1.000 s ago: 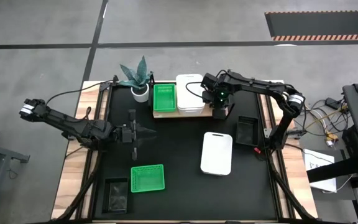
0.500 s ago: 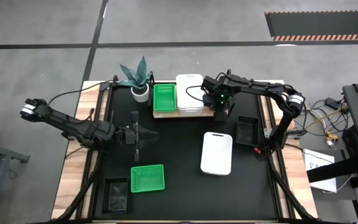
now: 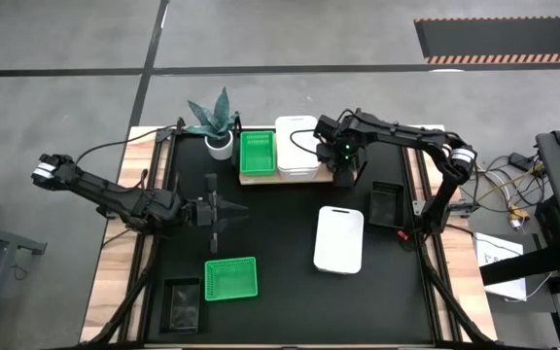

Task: Stack baskets on shelf by color
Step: Put the bottom right black bin on the shelf

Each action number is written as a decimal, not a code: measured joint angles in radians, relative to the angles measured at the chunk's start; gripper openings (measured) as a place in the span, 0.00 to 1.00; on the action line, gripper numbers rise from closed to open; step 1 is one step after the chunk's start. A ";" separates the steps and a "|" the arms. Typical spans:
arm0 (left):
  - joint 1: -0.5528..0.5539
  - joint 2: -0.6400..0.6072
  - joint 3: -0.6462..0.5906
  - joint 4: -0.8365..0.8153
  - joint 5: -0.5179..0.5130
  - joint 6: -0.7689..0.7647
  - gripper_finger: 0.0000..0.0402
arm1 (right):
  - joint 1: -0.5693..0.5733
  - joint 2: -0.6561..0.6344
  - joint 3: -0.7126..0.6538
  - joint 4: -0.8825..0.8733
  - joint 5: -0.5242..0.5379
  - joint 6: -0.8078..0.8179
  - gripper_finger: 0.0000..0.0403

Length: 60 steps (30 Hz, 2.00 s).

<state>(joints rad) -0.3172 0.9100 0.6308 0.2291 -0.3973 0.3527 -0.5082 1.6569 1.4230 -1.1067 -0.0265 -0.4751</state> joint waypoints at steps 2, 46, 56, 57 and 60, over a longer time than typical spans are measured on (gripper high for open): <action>0.000 0.000 0.000 0.000 0.000 0.000 0.19 | 0.005 0.000 0.018 -0.016 -0.001 0.014 0.37; 0.001 0.042 0.000 -0.090 0.000 -0.048 0.19 | -0.134 0.003 0.025 0.242 0.124 -0.034 0.02; 0.013 0.063 -0.028 -0.186 0.132 -0.114 0.19 | -0.134 0.010 0.008 0.238 0.124 0.014 0.02; 0.020 0.081 -0.046 -0.075 0.179 -0.056 0.19 | -0.134 0.010 0.004 0.237 0.124 0.014 0.02; 0.038 0.143 -0.084 0.173 0.339 0.097 0.19 | -0.134 0.010 -0.005 0.237 0.125 0.021 0.02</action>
<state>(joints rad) -0.2788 1.0534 0.5468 0.4024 -0.0585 0.4500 -0.6422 1.6665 1.4181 -0.8698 0.0982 -0.4543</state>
